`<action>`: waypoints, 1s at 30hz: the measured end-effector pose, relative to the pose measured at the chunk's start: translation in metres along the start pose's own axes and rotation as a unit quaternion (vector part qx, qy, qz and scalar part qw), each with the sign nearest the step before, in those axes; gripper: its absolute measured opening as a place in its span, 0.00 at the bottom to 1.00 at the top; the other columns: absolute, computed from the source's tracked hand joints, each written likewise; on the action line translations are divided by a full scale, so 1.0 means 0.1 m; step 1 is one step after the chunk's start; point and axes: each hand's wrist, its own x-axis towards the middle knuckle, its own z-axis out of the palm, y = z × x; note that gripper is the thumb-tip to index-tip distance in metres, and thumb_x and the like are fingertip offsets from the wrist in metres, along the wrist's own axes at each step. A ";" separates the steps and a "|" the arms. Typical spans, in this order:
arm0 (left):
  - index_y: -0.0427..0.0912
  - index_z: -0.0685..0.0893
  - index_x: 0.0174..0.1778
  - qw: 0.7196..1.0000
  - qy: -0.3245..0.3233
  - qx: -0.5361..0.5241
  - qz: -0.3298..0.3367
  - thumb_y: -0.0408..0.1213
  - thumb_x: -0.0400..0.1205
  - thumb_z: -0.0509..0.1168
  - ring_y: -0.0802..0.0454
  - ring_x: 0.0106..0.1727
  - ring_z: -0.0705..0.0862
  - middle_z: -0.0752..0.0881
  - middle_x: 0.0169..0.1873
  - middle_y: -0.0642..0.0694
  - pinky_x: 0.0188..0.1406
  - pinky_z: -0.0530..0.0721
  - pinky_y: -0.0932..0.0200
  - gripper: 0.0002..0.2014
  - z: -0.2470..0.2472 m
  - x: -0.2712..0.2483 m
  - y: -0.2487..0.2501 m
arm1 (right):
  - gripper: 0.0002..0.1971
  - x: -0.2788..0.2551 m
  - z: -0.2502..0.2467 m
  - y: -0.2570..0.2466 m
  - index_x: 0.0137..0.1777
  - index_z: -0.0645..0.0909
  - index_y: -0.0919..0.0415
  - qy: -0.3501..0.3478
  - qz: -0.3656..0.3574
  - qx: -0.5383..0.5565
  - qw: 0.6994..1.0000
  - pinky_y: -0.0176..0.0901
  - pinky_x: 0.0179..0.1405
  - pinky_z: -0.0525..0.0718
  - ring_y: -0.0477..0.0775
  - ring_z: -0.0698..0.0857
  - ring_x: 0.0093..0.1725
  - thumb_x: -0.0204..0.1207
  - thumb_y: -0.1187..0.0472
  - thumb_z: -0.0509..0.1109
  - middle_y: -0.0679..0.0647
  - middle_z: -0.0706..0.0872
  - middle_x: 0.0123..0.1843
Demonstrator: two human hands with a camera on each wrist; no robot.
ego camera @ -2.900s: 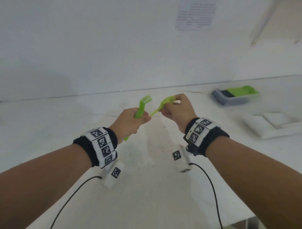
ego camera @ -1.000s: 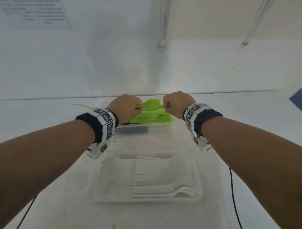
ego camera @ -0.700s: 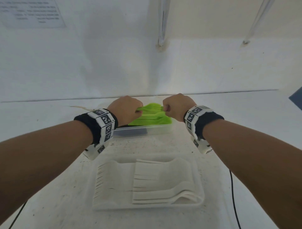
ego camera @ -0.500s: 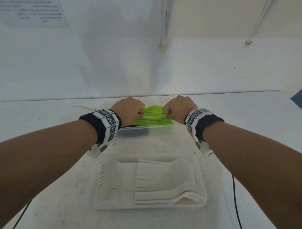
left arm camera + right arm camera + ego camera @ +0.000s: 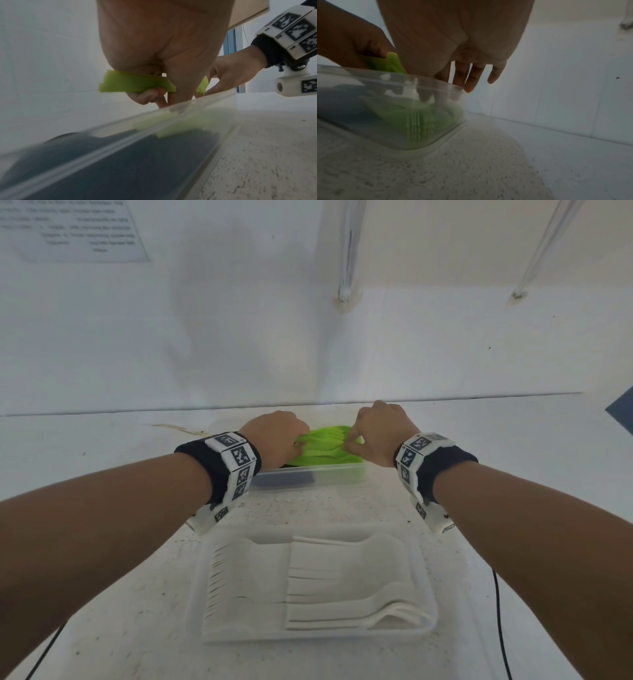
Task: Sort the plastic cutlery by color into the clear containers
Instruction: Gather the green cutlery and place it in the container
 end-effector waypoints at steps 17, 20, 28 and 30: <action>0.42 0.74 0.54 0.991 -0.107 -0.074 -0.032 0.41 0.87 0.61 0.50 0.39 0.77 0.78 0.39 0.49 0.35 0.70 0.56 0.07 -0.41 -0.23 0.13 | 0.22 -0.13 -0.29 -0.34 0.78 0.77 0.45 0.075 -0.096 0.135 0.983 0.52 0.64 0.77 0.57 0.80 0.64 0.84 0.48 0.69 0.51 0.85 0.66; 0.43 0.70 0.62 0.987 -0.113 -0.114 -0.028 0.41 0.88 0.62 0.52 0.37 0.76 0.79 0.40 0.48 0.35 0.71 0.54 0.11 -0.37 -0.30 0.14 | 0.25 -0.21 -0.26 -0.31 0.80 0.75 0.44 0.067 -0.112 0.122 0.984 0.52 0.63 0.77 0.57 0.81 0.63 0.84 0.44 0.68 0.52 0.84 0.68; 0.47 0.68 0.66 0.977 -0.126 -0.164 -0.048 0.46 0.84 0.65 0.52 0.28 0.79 0.84 0.39 0.45 0.25 0.77 0.60 0.18 -0.40 -0.26 0.25 | 0.14 -0.28 -0.25 -0.39 0.69 0.81 0.51 0.123 -0.106 0.095 0.982 0.54 0.52 0.79 0.60 0.81 0.53 0.87 0.58 0.64 0.54 0.82 0.56; 0.49 0.71 0.64 0.976 -0.091 -0.195 -0.045 0.50 0.85 0.64 0.50 0.34 0.82 0.88 0.44 0.43 0.32 0.80 0.57 0.16 -0.36 -0.20 0.23 | 0.11 -0.28 -0.21 -0.34 0.66 0.81 0.52 0.105 -0.060 0.087 0.989 0.55 0.51 0.81 0.62 0.83 0.53 0.87 0.57 0.62 0.54 0.82 0.54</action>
